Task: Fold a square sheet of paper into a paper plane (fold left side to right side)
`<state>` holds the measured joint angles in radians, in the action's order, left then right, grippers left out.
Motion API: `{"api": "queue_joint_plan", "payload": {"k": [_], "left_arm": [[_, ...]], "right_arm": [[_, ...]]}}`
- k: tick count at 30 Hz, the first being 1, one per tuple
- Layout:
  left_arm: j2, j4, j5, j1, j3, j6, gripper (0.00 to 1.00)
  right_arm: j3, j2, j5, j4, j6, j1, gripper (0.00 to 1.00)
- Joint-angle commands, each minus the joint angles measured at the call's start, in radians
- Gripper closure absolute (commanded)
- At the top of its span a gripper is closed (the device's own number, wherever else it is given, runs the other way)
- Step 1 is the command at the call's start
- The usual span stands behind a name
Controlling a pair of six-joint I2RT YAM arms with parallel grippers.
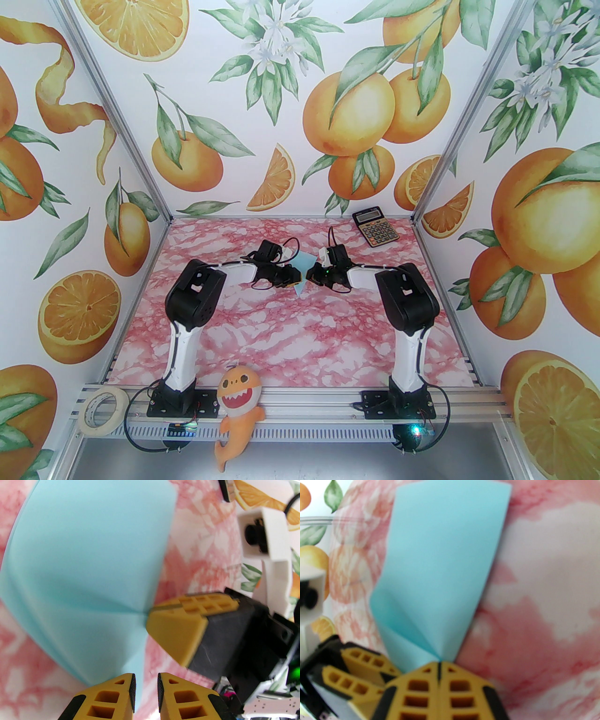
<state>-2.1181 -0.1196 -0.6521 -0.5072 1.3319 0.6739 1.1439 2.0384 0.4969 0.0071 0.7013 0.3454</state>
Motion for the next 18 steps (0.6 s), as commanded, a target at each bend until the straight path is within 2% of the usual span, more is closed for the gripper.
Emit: {"api": "queue_joint_plan", "payload": {"k": [1,18], "left_arm": [[0.066,0.046,-0.028,-0.011,-0.034,-0.008,0.76],[0.028,0.057,-0.06,-0.036,-0.068,-0.009,0.76]], "right_arm": [[0.034,0.005,-0.02,-0.027,-0.025,0.002,1.0],[0.059,0.033,-0.024,-0.042,-0.032,0.0,1.0]]}}
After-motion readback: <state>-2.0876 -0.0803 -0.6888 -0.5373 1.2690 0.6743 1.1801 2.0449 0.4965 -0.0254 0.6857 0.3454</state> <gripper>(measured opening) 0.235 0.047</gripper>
